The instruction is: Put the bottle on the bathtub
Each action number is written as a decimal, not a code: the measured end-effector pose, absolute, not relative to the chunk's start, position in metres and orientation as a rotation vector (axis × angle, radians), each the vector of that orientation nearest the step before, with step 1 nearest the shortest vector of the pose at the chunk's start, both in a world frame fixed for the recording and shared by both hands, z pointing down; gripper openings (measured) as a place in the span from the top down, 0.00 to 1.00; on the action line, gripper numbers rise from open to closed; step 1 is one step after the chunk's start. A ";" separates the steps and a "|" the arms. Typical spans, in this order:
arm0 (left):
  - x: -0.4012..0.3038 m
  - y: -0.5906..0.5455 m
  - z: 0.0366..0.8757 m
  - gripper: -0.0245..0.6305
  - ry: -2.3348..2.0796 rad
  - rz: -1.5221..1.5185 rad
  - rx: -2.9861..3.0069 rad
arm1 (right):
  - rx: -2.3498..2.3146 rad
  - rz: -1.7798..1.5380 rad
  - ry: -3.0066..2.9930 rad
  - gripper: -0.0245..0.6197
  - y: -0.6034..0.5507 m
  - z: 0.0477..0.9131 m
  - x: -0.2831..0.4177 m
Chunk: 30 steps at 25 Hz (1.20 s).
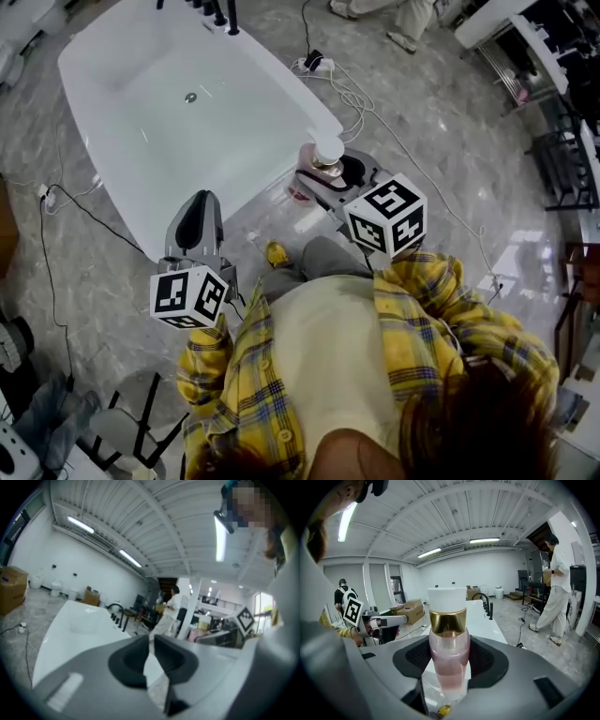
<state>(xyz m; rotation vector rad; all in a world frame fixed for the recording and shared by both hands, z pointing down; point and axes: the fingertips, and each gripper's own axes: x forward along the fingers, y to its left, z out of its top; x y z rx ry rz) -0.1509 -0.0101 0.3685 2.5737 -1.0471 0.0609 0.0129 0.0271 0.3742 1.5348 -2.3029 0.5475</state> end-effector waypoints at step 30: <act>-0.122 -0.090 0.392 0.91 -1.170 0.104 2.467 | 1.382 0.583 -2.336 0.61 -0.096 0.406 0.052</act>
